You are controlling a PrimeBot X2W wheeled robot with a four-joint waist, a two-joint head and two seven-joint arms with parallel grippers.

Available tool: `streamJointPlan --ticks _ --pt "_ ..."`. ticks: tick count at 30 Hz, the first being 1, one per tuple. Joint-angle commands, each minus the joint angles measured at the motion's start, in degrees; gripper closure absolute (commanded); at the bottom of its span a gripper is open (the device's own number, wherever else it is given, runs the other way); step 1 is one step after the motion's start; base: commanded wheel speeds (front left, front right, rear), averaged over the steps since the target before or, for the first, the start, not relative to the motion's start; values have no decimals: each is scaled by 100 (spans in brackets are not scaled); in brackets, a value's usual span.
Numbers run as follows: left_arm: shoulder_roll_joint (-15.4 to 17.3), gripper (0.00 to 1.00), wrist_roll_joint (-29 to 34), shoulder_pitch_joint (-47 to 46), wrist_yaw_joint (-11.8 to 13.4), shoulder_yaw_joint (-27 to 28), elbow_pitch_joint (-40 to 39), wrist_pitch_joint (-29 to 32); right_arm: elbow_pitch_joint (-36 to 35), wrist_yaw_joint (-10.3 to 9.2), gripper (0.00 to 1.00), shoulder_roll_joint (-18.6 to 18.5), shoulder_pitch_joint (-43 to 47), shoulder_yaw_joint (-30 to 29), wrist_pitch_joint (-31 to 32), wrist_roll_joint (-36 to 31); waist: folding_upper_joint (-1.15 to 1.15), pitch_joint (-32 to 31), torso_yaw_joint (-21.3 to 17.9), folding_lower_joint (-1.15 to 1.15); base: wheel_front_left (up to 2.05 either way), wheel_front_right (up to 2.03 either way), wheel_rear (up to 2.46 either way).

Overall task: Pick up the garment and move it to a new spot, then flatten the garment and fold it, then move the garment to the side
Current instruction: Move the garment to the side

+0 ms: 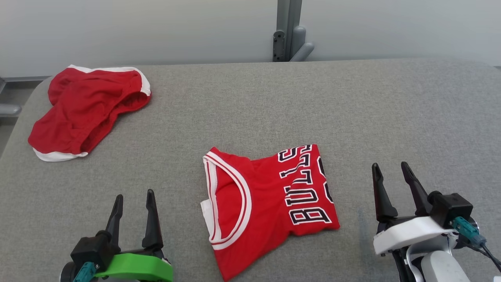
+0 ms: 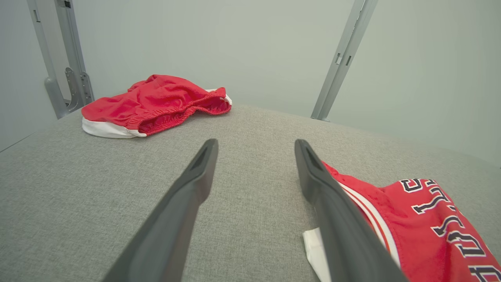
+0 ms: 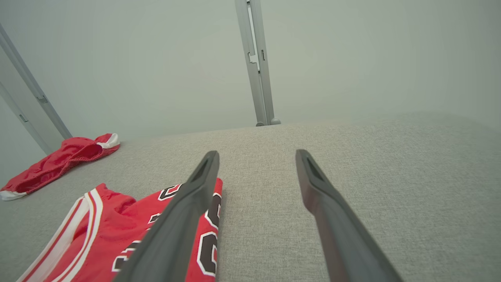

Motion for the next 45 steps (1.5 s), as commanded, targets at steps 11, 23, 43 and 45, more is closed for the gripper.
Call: streamJointPlan --ticks 11,23,43,45 --pt "10 0 -33 -97 55 -136 -41 -1 821 -1 0 -812 -959 724 1360 483 31 213 414 0 0 0 0" --pt "10 0 -148 -260 126 -267 -60 -1 1693 -1 0 -1564 -1627 1855 2451 2193 31 596 1035 0 0 0 0" --pt "10 0 -29 -493 106 -315 -205 0 2269 -6 100 -2063 -2535 2543 2235 3302 31 955 796 0 0 0 0" --pt "10 0 -23 -562 84 -342 -219 0 2245 -6 100 -2144 -2622 2569 2164 3279 31 1012 650 0 0 0 0"
